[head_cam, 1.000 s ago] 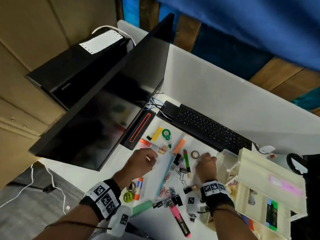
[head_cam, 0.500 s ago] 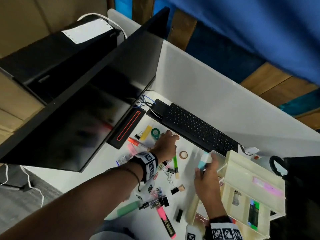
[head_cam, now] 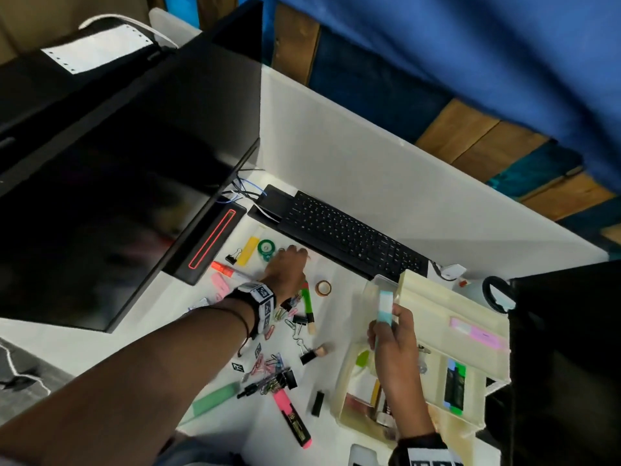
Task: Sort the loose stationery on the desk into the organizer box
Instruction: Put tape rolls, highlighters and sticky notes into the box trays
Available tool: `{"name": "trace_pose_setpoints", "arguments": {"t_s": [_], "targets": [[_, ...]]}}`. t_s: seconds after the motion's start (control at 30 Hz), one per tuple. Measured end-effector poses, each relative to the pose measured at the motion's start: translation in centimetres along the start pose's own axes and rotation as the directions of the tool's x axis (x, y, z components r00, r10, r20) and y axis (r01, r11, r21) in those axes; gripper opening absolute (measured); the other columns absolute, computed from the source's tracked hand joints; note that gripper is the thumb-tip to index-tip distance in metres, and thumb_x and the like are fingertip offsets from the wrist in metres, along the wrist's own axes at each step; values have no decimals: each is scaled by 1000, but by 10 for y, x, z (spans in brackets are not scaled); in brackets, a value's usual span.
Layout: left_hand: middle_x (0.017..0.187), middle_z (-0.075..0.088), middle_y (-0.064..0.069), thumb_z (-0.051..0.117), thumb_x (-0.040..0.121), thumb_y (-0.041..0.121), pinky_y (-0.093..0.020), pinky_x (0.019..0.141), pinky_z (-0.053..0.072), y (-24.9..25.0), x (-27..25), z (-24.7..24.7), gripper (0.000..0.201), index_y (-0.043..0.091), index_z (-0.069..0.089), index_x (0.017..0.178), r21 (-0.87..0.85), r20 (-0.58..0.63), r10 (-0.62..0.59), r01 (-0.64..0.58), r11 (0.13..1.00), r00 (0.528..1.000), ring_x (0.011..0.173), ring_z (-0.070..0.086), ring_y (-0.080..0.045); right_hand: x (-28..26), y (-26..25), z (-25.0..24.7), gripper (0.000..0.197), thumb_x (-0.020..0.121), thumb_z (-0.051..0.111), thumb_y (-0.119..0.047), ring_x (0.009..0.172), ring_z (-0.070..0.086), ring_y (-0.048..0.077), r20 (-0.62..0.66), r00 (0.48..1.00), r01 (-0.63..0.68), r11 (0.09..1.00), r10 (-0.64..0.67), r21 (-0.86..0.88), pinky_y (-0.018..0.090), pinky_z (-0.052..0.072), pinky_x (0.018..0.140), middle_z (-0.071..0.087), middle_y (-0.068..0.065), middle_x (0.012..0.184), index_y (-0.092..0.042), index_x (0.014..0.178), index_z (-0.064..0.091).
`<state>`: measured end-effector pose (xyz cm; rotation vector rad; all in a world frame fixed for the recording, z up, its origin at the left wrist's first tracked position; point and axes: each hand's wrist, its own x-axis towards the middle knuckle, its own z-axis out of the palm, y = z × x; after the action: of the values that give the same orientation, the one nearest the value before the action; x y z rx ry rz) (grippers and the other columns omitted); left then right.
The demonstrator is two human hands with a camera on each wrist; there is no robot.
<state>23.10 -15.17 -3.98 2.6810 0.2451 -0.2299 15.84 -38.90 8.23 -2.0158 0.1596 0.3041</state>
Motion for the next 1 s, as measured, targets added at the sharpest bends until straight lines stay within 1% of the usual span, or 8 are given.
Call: {"name": "trace_pose_setpoints", "arguments": {"t_s": [0.07, 0.17, 0.3, 0.47, 0.57, 0.67, 0.8, 1.0], "targets": [[99, 66, -7, 72, 88, 16, -40, 73, 61, 5, -6, -6, 31, 15, 54, 114, -169, -69, -50, 38, 985, 996, 89, 66, -24, -7, -4, -16, 11, 108, 47, -24, 77, 58, 12, -10, 998, 64, 998, -64, 4, 26, 46, 69, 63, -4, 86, -30, 111, 57], [77, 65, -1, 61, 95, 15, -37, 54, 58, 20, -17, -16, 23, 21, 43, 108, -369, -158, -101, 36, 929, 982, 64, 65, -19, -16, -9, -43, 22, 109, 46, -42, 72, 61, 0, -29, 986, 162, 986, -163, -27, 17, 47, 67, 67, -16, 80, -30, 107, 64], [67, 60, 0, 48, 101, 16, -31, 43, 42, 53, -38, -34, 14, 22, 40, 110, -512, -166, -58, -36, 858, 984, 51, 56, -18, -21, 1, -88, 24, 107, 49, -44, 65, 60, 14, -61, 976, 204, 978, -207, -52, 27, 50, 63, 66, -5, 74, -27, 107, 66], [74, 64, 0, 50, 104, 28, -38, 57, 48, 112, -62, -60, 11, 23, 52, 113, -526, -159, 156, -217, 822, 975, 61, 61, -15, -7, 35, -147, 21, 110, 45, -34, 81, 63, 12, -166, 959, 201, 965, -228, -166, 33, 51, 75, 67, -3, 88, -23, 111, 64], [80, 65, 6, 57, 104, 33, -22, 58, 44, 151, -69, -72, 17, 21, 60, 115, -519, -188, 298, -352, 779, 936, 67, 59, -6, 9, 57, -176, 23, 109, 48, -28, 97, 67, 18, -193, 948, 212, 953, -254, -216, 37, 52, 87, 69, -4, 102, -18, 121, 65], [86, 67, 8, 67, 100, 35, -25, 63, 50, 184, -71, -75, 18, 23, 65, 112, -502, -129, 433, -435, 748, 892, 74, 63, -9, 22, 72, -198, 24, 105, 57, -29, 105, 68, 15, -190, 929, 272, 933, -318, -234, 44, 56, 95, 73, -2, 114, -19, 123, 71], [87, 72, 10, 75, 91, 40, -34, 72, 59, 217, -61, -58, 17, 31, 70, 105, -317, -39, 405, -395, 862, 914, 74, 68, -10, 23, 77, -210, 18, 100, 66, -26, 102, 58, 1, -175, 868, 395, 860, -464, -321, 34, 49, 95, 68, -13, 108, -27, 115, 76], [94, 78, 6, 76, 91, 38, -39, 89, 57, 237, -50, -22, 18, 33, 75, 108, -52, -45, 327, -329, 943, 944, 88, 72, -18, 32, 94, -200, 23, 100, 59, -36, 105, 53, 16, -113, 830, 377, 698, -546, -609, 43, 42, 93, 65, -13, 113, -34, 116, 75]]}}
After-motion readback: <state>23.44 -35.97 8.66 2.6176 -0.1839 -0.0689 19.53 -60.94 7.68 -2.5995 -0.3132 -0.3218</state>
